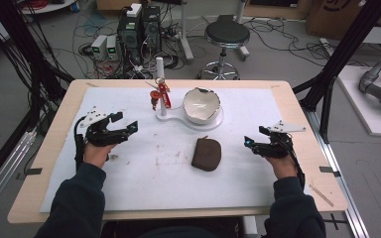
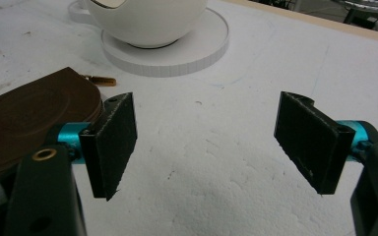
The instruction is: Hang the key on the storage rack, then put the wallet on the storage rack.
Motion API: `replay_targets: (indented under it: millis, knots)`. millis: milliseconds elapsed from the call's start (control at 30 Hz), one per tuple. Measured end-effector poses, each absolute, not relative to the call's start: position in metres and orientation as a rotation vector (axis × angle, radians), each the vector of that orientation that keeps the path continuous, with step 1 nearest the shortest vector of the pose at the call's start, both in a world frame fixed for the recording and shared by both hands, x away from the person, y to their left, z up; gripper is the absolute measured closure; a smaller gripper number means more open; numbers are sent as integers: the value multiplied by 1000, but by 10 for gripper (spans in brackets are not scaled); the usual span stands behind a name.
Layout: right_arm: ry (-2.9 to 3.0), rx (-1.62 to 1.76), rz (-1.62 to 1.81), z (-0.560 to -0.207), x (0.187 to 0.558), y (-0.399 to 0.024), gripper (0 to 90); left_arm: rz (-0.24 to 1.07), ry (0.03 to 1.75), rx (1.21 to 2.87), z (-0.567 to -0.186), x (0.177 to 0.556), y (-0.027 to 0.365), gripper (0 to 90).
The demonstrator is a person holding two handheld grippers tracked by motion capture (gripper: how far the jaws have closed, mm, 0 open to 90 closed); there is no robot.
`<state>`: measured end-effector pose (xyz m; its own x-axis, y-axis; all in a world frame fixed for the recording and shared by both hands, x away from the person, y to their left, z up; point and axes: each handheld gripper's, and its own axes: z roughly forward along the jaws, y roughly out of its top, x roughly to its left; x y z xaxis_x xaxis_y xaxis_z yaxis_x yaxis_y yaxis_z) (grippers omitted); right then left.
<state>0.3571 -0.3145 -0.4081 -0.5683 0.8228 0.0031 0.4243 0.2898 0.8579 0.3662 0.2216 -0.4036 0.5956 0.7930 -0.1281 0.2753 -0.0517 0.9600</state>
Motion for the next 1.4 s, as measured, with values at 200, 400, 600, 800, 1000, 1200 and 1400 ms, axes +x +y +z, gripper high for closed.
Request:
replay_targets:
  millis: [200,400,600,800,1000,1200,1400]
  knots:
    - [2122,1100,1194,-407,354,-310,246,531,921,1623,-409,363,223,235]
    - [2139,1092,1192,-408,354,-304,237,521,922,1639,-411,363,223,235]
    - [2175,1069,1191,-410,355,-296,221,500,921,1638,-413,362,222,233]
    - [2244,1068,1229,-414,357,-282,215,461,915,1648,-416,360,216,199]
    - [2352,1035,1308,-421,356,-256,215,428,885,1669,-419,356,206,269]
    - [2454,1044,1301,-431,361,-238,215,399,875,1708,-424,359,200,269]
    - [2523,1106,1286,-444,372,-228,193,356,884,1720,-429,362,194,278]
